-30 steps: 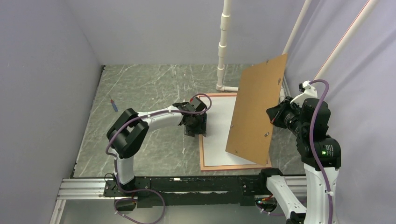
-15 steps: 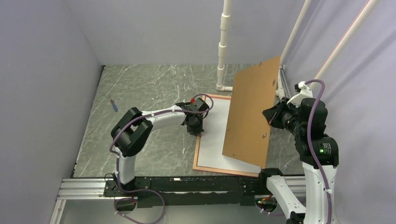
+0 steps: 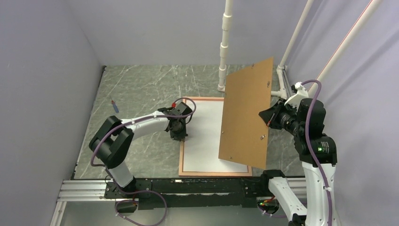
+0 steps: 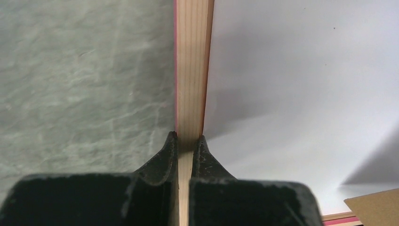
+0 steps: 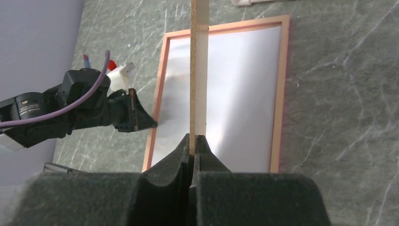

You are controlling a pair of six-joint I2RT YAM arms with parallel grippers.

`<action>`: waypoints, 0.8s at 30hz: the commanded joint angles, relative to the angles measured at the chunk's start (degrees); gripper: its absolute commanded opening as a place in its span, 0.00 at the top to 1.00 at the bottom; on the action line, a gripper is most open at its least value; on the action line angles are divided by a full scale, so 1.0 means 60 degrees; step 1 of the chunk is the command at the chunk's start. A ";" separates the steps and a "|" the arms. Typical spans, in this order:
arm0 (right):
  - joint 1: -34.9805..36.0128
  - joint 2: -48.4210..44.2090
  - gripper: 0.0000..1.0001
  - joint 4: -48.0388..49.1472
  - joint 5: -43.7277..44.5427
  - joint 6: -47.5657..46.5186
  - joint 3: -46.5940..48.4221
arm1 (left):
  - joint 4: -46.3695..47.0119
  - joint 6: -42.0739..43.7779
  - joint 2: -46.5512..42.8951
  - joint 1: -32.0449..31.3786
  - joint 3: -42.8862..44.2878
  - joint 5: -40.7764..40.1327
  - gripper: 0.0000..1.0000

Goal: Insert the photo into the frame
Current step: Move the photo frame to the center of the board.

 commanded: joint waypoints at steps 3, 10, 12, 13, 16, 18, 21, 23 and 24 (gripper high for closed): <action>0.0000 -0.0143 1.00 0.1499 -0.0544 0.0123 -0.0106 | 0.0204 -0.0278 -0.1138 0.0362 -0.0935 -0.0386 1.00; 0.0007 -0.0151 1.00 0.1571 -0.0736 0.0208 -0.0190 | 0.0392 0.0050 -0.1219 0.0456 -0.1051 -0.0219 0.83; 0.0007 -0.0151 1.00 0.1551 -0.0752 0.0201 -0.0161 | 0.0407 0.0150 -0.1263 0.0474 -0.1026 -0.0188 0.67; 0.0000 -0.0151 1.00 0.1545 -0.0752 0.0194 -0.0162 | 0.0391 0.0198 -0.1309 0.0497 -0.1009 -0.0182 0.59; -0.0001 -0.0171 1.00 0.1541 -0.0796 0.0186 -0.0129 | 0.0230 0.0229 -0.1507 0.0528 -0.0977 -0.0337 0.23; 0.0000 -0.0195 1.00 0.1546 -0.0850 0.0207 -0.0142 | 0.0197 0.0231 -0.1756 0.0568 -0.1054 -0.0480 0.18; 0.0003 -0.0168 1.00 0.1568 -0.1024 0.0240 -0.0139 | 0.0360 0.0156 -0.2292 0.0721 -0.1370 -0.0460 0.14; 0.0000 -0.0166 1.00 0.1674 -0.1241 0.0284 -0.0172 | 0.0748 0.0142 -0.2787 0.0946 -0.1721 -0.0128 0.14; 0.0000 -0.0177 1.00 0.1712 -0.1320 0.0334 -0.0181 | 0.0948 0.0130 -0.2998 0.1098 -0.2005 0.0097 0.14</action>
